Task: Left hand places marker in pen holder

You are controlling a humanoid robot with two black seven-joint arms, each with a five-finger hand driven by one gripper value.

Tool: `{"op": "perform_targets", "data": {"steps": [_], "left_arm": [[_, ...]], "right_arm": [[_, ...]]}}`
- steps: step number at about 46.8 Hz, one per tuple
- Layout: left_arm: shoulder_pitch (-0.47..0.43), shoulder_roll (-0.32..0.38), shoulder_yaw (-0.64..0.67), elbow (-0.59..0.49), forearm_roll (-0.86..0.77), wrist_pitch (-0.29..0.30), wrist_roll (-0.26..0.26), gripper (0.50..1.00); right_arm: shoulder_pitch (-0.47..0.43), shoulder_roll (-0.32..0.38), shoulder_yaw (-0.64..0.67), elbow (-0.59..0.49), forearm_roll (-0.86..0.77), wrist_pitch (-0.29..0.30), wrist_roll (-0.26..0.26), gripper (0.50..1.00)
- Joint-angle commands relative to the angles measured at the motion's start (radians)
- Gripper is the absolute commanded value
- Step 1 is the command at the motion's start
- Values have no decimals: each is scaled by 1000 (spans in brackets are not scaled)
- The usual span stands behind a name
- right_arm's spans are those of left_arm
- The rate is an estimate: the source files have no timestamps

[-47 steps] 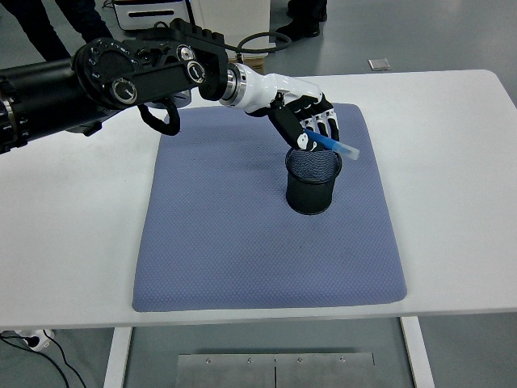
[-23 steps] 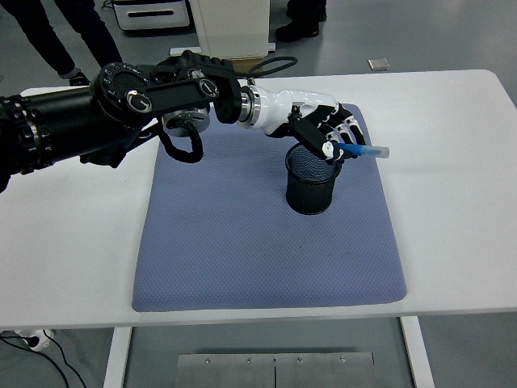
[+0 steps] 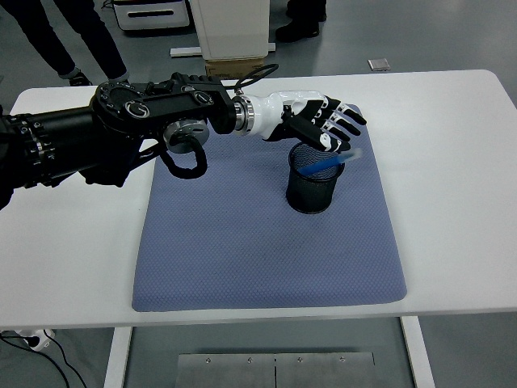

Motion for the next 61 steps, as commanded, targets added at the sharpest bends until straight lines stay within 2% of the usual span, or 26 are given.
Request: {"op": "perform_targets", "data": {"steps": [1,10,16,17,20,26,31,35,43,46,61], "left_arm": [[-1,5,-18,0,-15,0,-10,1000],[-5,16,-36,3,-78,6,-60,1000],[4,68,-67,4,-101,48,-60,1000],[13,80,-77,6,-100,77,-60,1000],[21,92,-80,7,-100,106,-60,1000],[42,141,-79,32,-97,123,-60,1000],[88,154,-105,50,-103,126,-68,1000],[152,184,-191,53,-104,126,-85,1000],[367,227,-488,53,-90,123,-181,1000],[419,247,-576,53,-89,125,-185,1000],[545,296,-628,55,-90,117,-192,1000]], "right_arm": [[0,0,0,0,0,0,0,1000],[0,0,0,0,0,0,0,1000],[0,0,0,0,0,0,0,1000],[0,0,0,0,0,0,0,1000],[0,0,0,0,0,0,0,1000],[0,0,0,0,0,0,0,1000],[0,0,0,0,0,0,0,1000],[0,0,0,0,0,0,-1,1000],[0,0,0,0,0,0,0,1000],[0,0,0,0,0,0,0,1000],[0,0,0,0,0,0,0,1000]]}}
